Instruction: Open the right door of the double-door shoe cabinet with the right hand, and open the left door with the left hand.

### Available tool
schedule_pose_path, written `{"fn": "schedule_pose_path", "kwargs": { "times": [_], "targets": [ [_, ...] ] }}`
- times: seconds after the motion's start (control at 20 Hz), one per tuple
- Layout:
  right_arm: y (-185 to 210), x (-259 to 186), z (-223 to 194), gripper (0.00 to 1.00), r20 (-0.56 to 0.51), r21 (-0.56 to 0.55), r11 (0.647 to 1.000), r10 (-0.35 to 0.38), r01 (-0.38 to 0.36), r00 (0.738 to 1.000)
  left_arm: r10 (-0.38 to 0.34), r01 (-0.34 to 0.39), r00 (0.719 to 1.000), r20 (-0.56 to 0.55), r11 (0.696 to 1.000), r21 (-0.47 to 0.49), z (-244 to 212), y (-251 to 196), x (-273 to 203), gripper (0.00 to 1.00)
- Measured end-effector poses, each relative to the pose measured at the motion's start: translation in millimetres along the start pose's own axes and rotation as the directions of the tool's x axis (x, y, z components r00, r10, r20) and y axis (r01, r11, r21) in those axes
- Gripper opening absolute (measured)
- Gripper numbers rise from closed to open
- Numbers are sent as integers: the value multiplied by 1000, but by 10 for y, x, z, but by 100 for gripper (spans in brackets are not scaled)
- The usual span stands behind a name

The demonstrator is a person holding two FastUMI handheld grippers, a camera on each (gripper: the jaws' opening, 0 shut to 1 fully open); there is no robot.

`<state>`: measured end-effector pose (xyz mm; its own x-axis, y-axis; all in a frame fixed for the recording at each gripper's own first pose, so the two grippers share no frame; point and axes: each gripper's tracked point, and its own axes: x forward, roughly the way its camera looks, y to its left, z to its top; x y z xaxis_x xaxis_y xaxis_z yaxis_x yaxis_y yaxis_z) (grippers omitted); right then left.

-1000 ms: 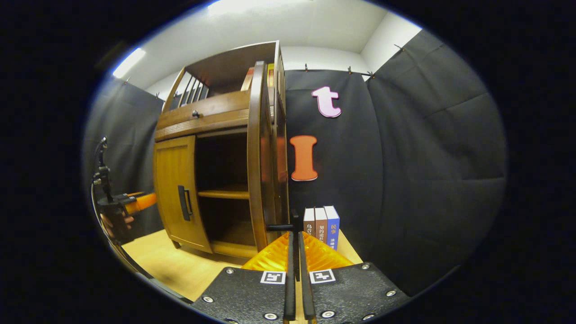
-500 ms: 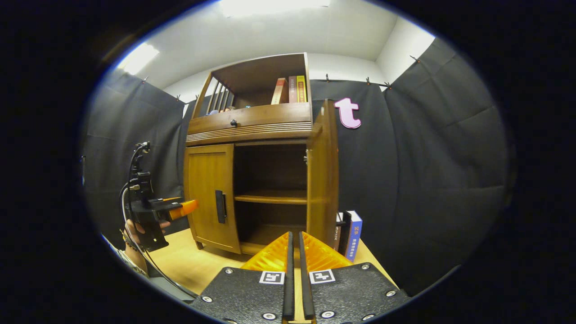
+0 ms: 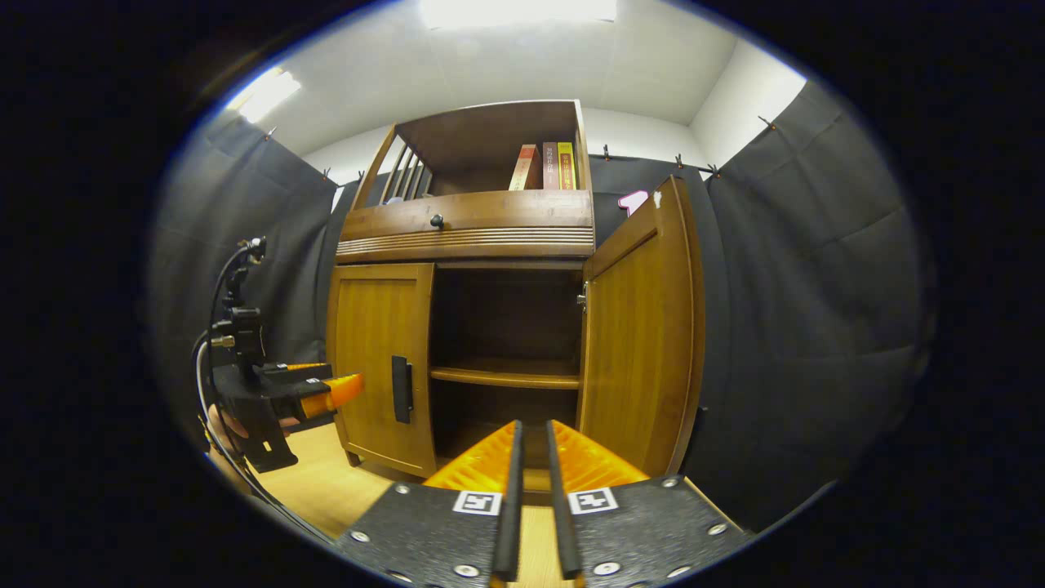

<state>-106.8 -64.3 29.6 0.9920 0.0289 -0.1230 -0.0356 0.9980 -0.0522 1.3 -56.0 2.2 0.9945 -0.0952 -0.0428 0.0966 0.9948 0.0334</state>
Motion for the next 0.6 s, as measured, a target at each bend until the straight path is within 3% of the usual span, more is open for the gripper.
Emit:
{"fn": "schedule_pose_path", "kwargs": {
  "times": [0.1,0.15,0.35,0.4,0.55,0.6],
  "targets": [
    [63,76,-60,37,-3,-4,1000,-3,3,1000,1,-1,1000,-9,1000,4,-49,-13,92,95],
    [69,128,-81,55,-8,7,1000,-3,3,1000,-6,6,1000,-9,1000,-8,-68,-45,140,95],
    [56,180,-205,92,-42,52,999,-1,3,999,-31,30,999,-35,999,-24,-154,-164,358,95],
    [26,180,-232,82,-48,49,999,-7,9,999,-37,36,999,-37,999,-22,-142,-190,417,95],
    [57,165,-270,96,-62,49,999,9,-6,998,-26,25,999,-31,999,-28,-154,-221,570,95],
    [109,144,-294,92,-67,57,998,28,-25,997,-18,18,999,-28,999,-26,-174,-220,652,95]
  ]
}}
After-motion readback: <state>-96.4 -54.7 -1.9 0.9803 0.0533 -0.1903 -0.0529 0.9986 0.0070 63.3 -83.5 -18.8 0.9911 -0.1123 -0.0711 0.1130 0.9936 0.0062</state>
